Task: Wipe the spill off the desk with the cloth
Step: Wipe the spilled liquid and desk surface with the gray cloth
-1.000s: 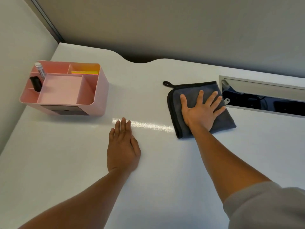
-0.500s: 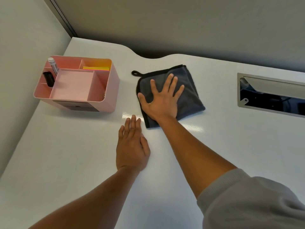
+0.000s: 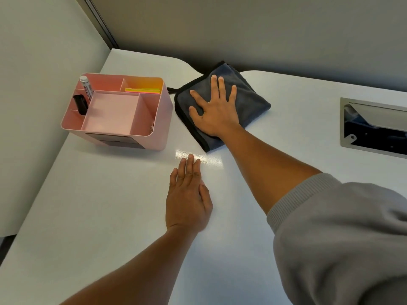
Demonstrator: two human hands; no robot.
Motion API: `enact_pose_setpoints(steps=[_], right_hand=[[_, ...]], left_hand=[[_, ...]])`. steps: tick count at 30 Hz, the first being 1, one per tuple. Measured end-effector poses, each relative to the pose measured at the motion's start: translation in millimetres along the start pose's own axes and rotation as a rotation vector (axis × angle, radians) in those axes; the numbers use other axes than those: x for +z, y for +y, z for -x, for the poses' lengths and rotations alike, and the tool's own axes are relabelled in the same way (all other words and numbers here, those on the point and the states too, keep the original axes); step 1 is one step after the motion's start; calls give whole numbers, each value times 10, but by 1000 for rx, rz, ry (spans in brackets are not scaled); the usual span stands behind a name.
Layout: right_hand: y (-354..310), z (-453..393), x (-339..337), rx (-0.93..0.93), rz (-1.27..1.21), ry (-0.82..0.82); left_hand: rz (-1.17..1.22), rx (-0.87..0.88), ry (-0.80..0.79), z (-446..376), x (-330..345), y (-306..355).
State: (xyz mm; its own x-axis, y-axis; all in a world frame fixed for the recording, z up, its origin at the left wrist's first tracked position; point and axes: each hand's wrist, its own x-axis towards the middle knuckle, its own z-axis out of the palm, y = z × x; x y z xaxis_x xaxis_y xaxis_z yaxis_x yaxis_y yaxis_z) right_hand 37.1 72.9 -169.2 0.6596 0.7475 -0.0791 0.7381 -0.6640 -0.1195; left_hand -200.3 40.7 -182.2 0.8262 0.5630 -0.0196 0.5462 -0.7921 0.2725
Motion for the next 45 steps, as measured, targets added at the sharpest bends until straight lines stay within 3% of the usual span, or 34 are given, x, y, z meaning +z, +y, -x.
enact_pose_setpoints(steps=[5, 17, 29, 32, 39, 45], right_hand=[[349, -2, -51, 36, -30, 33], [1600, 597, -179, 581, -86, 97], [1234, 448, -170, 1040, -195, 114], [957, 365, -143, 1000, -186, 115], [298, 400, -17, 621, -125, 105], [171, 741, 46, 423, -76, 91]], left_hand=[[47, 11, 7, 3, -19, -49], [108, 34, 19, -16, -60, -9], [86, 23, 13, -19, -42, 9], [73, 26, 6, -20, -51, 21], [38, 11, -11, -24, -47, 14], [28, 2, -5, -21, -41, -9]])
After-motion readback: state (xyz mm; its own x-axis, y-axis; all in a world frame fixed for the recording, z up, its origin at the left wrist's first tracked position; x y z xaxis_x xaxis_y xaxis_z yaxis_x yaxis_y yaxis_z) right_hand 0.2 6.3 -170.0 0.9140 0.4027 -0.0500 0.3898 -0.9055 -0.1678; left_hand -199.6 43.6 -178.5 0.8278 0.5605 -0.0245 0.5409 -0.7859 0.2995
